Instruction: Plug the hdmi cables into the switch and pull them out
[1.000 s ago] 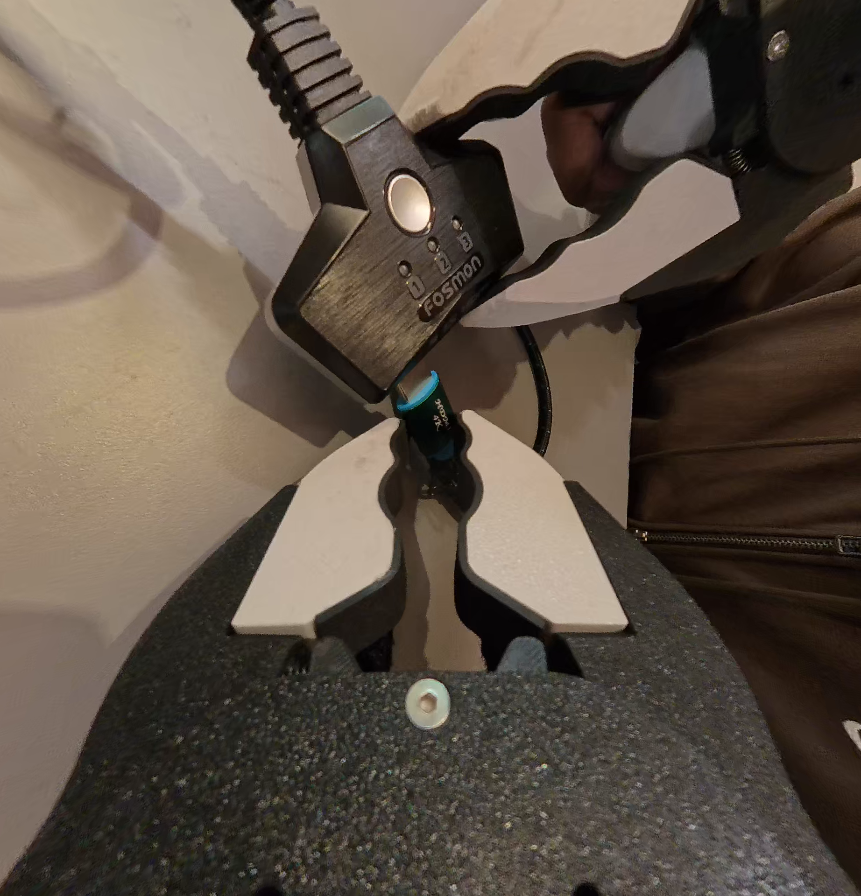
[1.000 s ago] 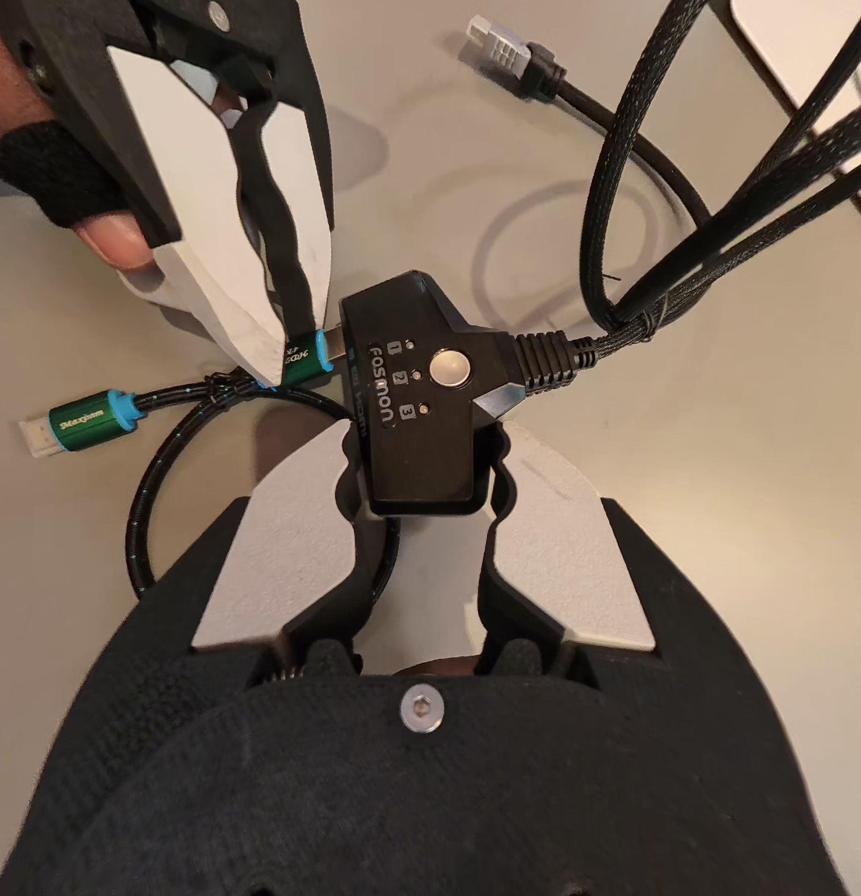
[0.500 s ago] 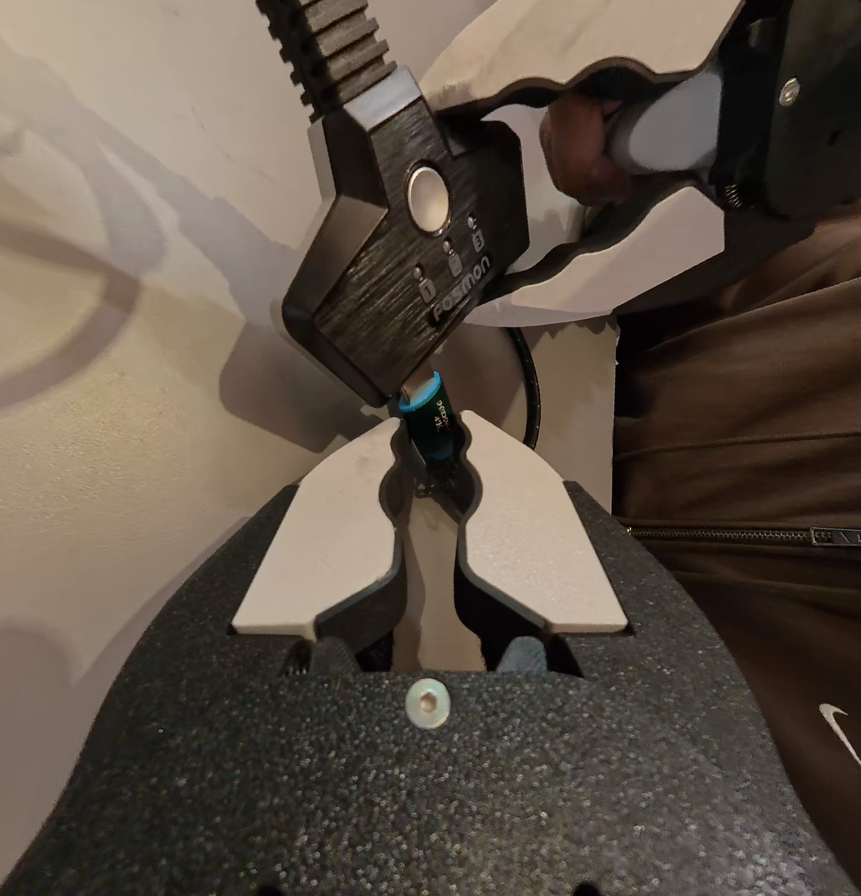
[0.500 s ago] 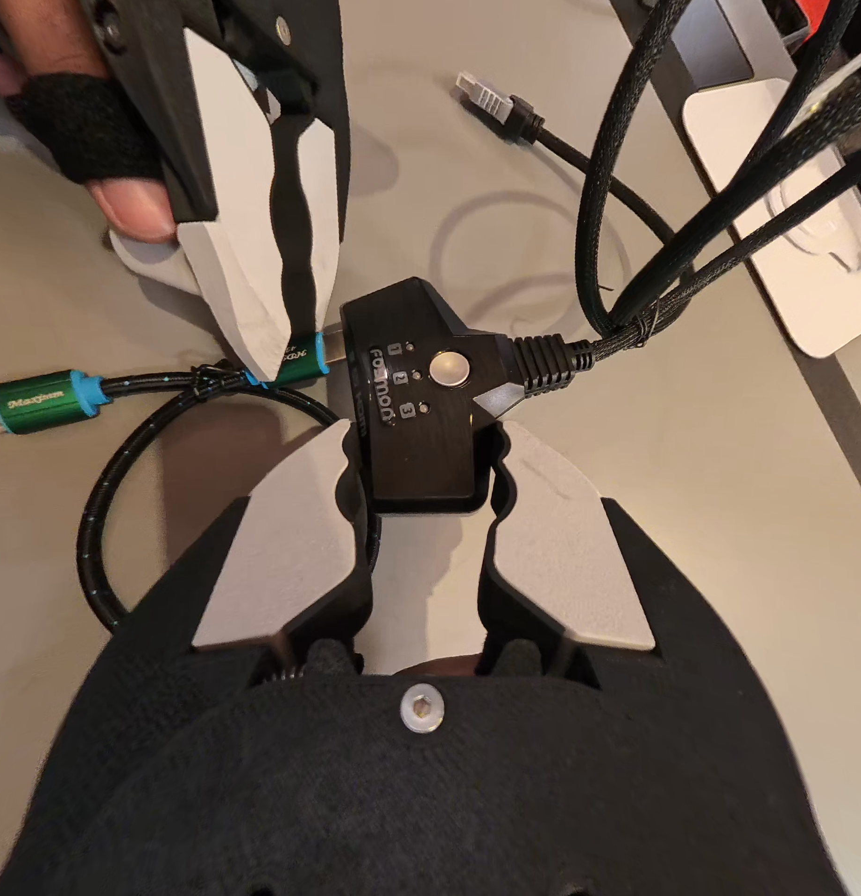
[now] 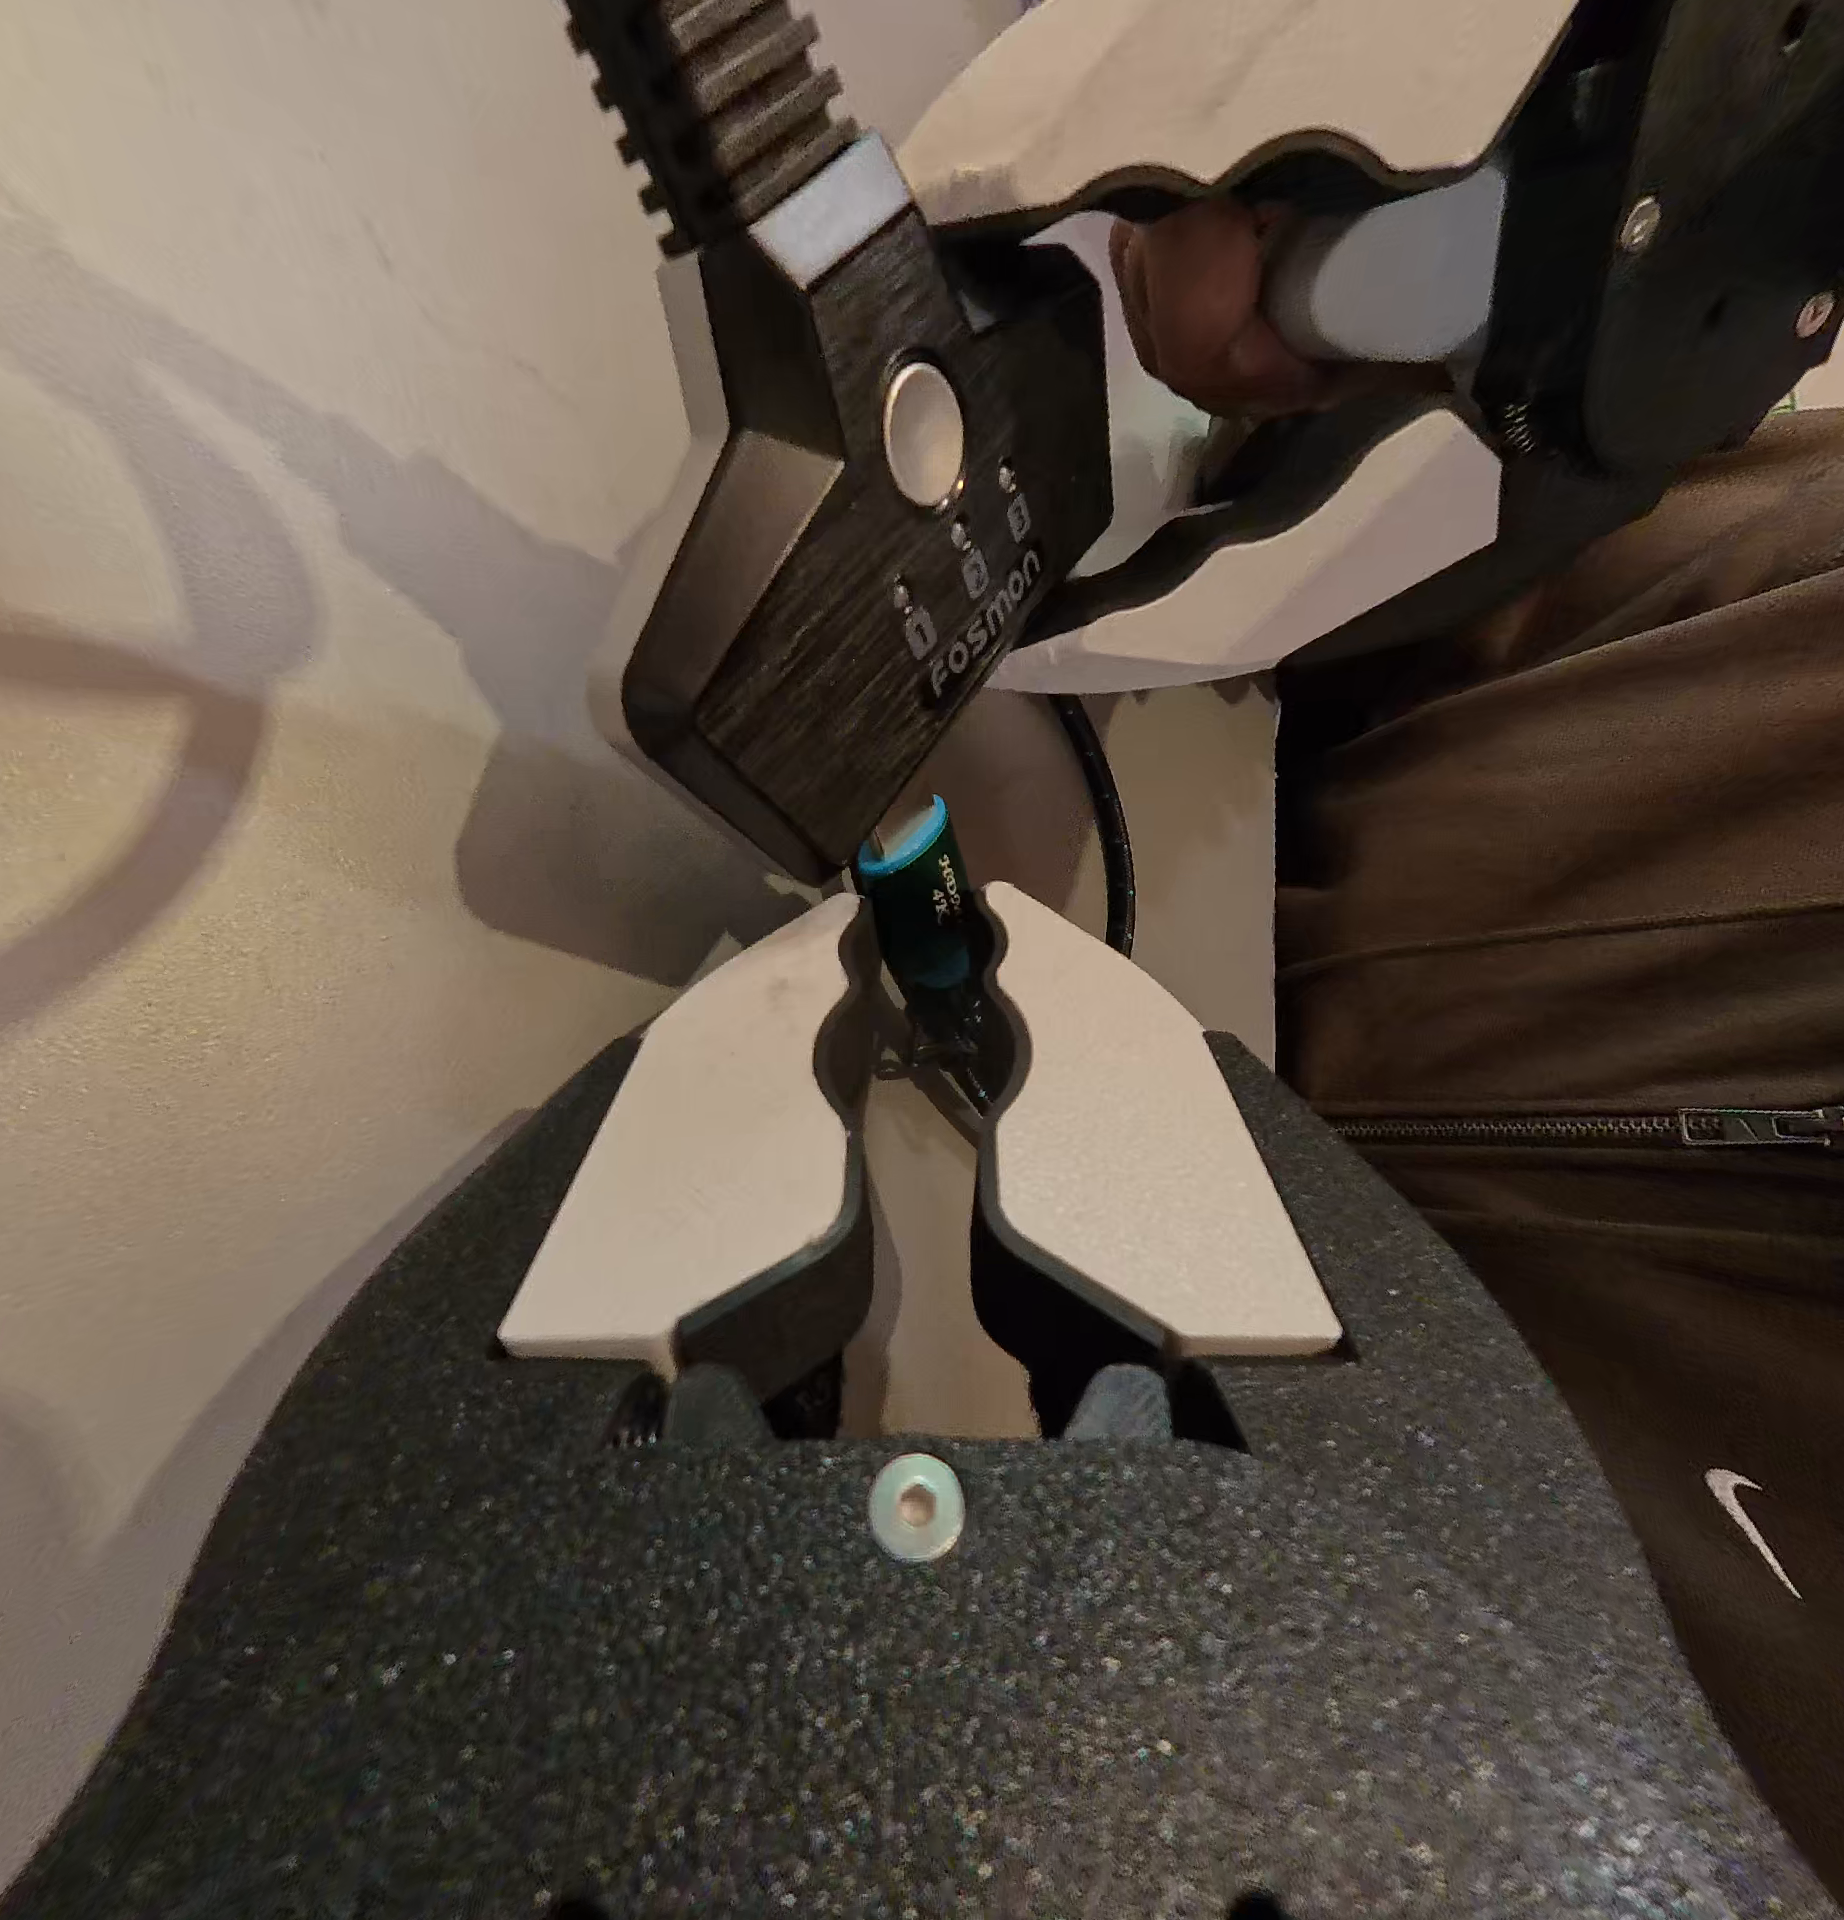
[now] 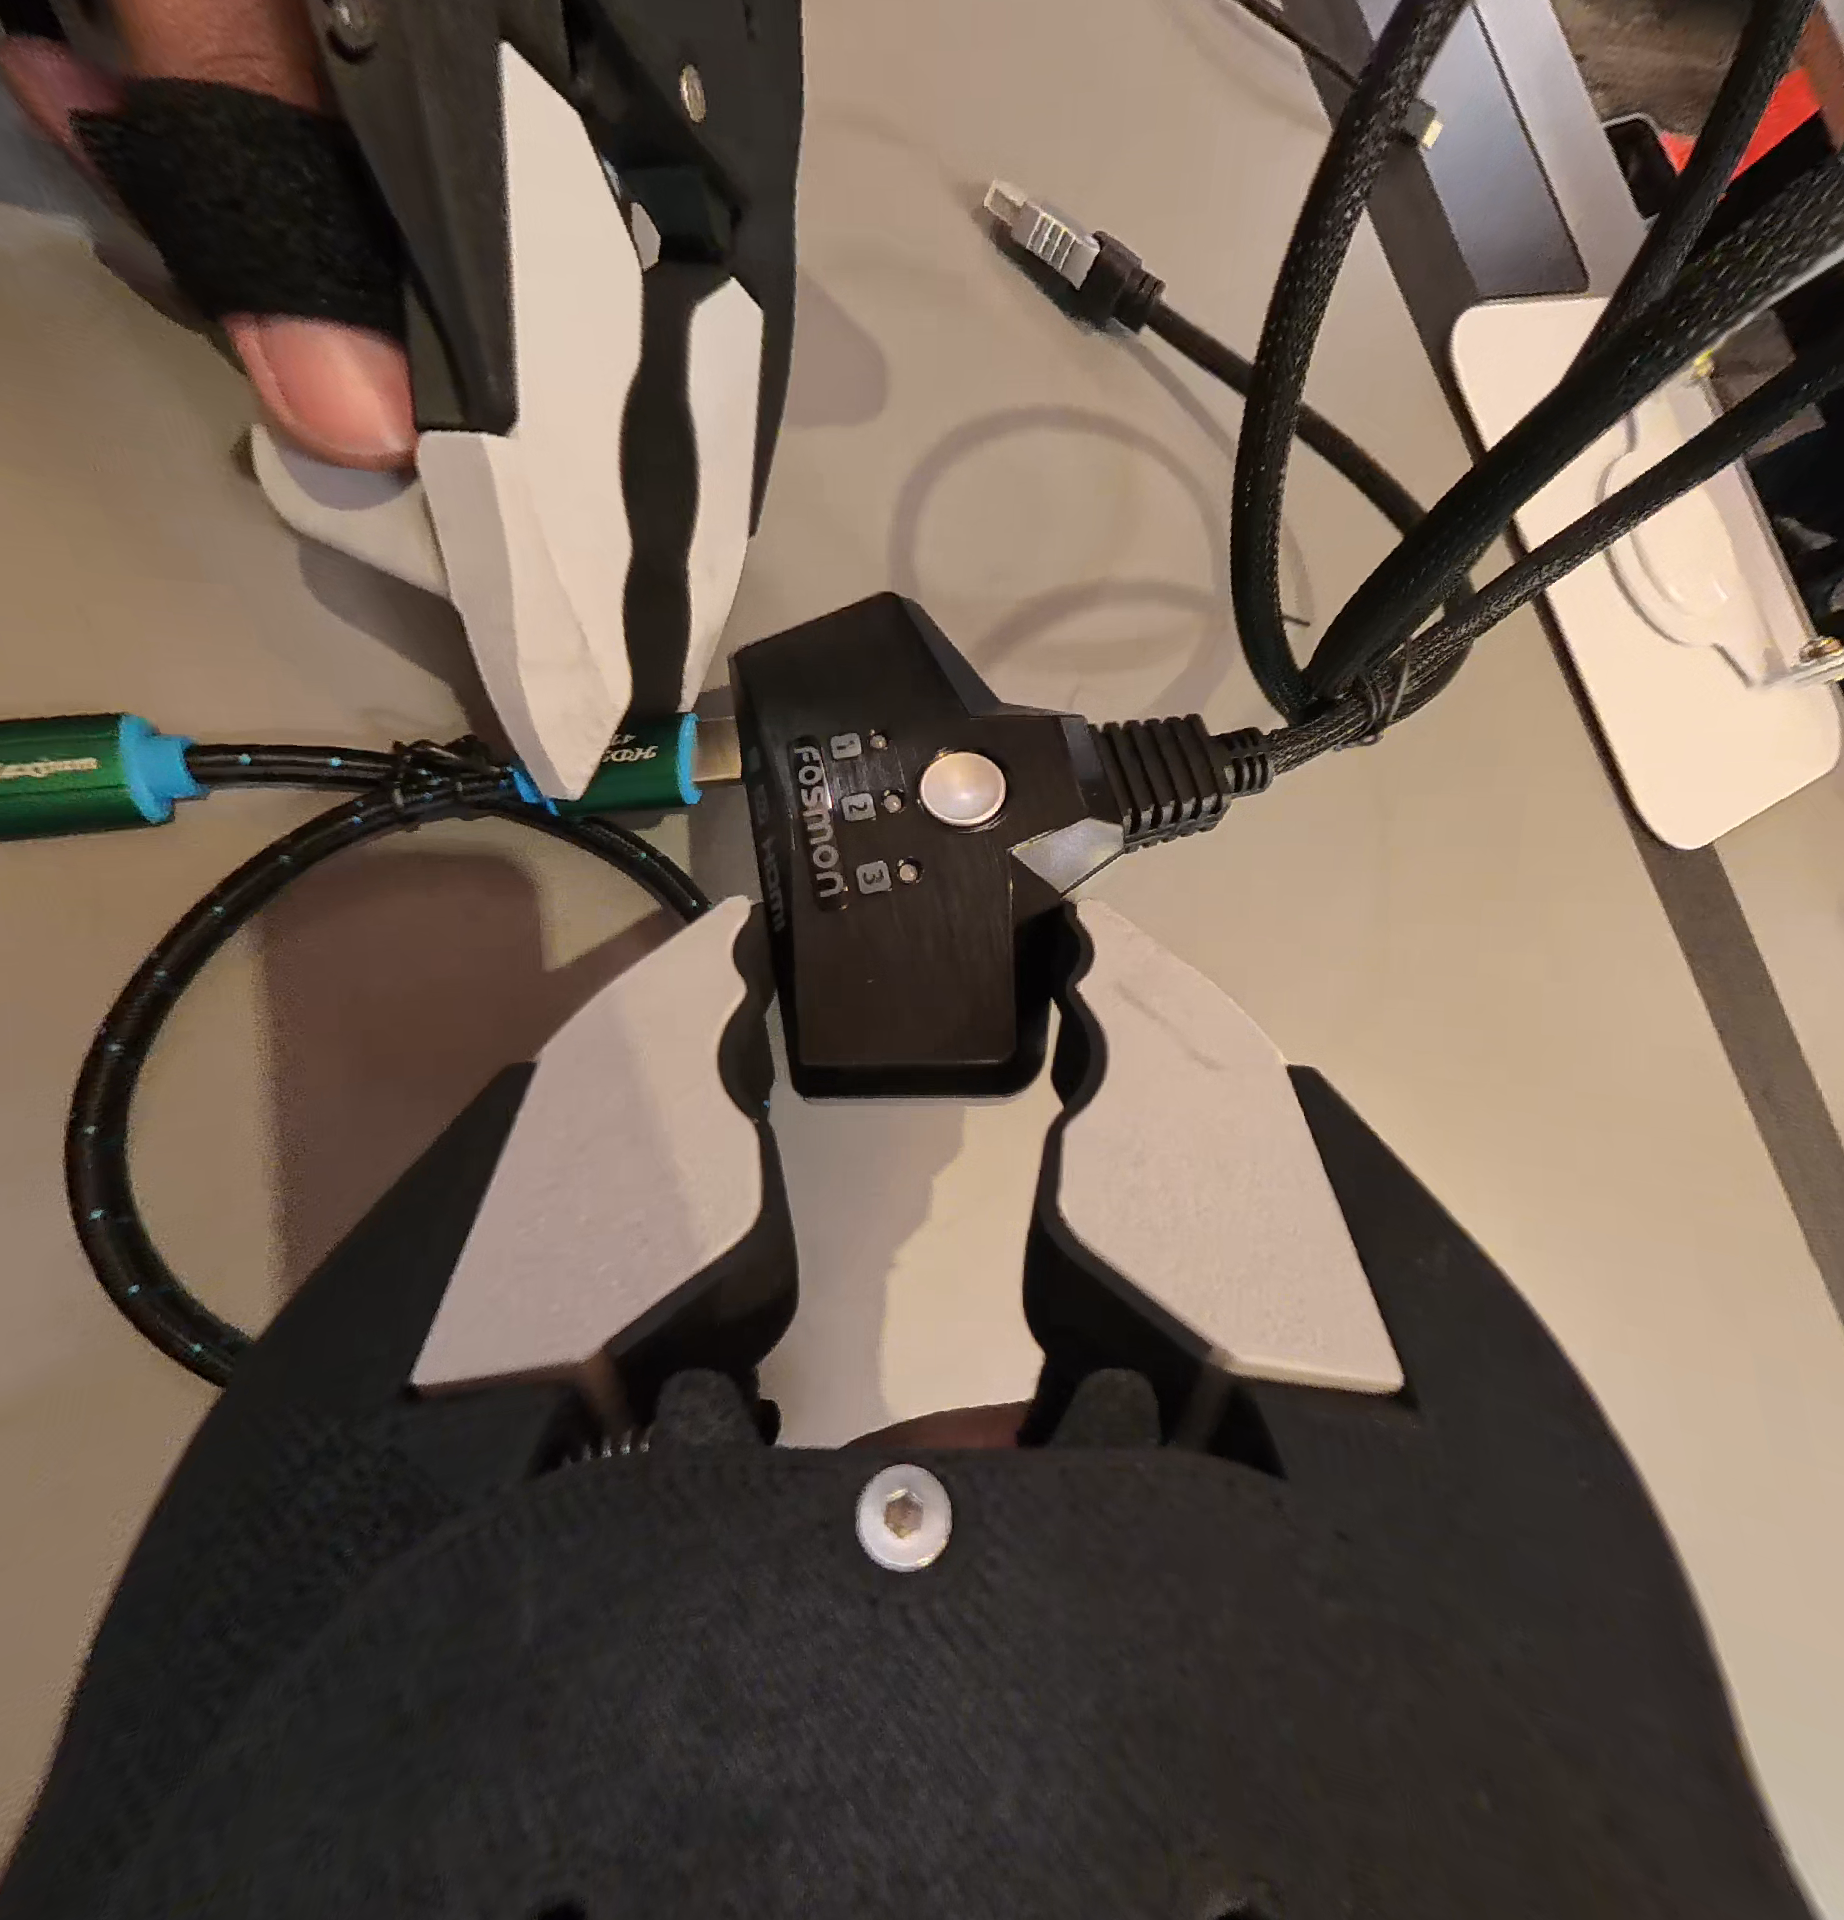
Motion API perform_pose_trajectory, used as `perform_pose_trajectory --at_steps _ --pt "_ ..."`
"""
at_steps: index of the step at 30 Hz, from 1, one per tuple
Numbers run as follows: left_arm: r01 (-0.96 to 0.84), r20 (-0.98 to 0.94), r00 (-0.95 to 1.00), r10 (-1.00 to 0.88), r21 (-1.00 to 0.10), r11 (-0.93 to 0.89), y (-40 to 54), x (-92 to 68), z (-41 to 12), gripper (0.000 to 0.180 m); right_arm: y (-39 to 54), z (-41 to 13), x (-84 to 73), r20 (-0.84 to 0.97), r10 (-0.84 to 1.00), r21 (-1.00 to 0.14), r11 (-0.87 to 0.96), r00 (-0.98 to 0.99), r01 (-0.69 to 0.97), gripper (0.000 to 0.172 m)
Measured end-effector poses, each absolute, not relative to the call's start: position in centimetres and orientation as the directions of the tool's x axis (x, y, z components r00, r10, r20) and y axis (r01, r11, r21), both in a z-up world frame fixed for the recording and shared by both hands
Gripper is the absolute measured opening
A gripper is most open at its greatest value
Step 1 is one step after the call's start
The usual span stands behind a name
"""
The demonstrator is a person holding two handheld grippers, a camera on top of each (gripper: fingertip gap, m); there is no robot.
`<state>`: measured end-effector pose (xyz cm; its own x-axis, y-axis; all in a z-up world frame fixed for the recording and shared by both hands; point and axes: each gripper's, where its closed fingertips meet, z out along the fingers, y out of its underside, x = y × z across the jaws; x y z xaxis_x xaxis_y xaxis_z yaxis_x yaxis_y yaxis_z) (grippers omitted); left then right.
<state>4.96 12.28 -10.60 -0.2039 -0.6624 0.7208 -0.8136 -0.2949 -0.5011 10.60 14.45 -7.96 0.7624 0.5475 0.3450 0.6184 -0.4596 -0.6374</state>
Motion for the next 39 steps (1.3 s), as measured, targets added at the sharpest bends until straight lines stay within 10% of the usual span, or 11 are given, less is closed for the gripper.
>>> perform_pose_trajectory --at_steps 24,39 --pt "-0.728 0.691 -0.136 -0.71 -0.556 -0.402 14.4 6.6 -10.2 0.015 14.9 -8.7 12.3 0.229 0.442 -0.661 -0.583 0.867 0.472 0.051" --pt "-0.75 0.679 -0.135 -0.721 -0.545 -0.373 14.3 6.4 -10.7 0.015 14.4 -8.7 12.0 0.409 0.543 -0.576 -0.47 0.734 0.669 0.052"
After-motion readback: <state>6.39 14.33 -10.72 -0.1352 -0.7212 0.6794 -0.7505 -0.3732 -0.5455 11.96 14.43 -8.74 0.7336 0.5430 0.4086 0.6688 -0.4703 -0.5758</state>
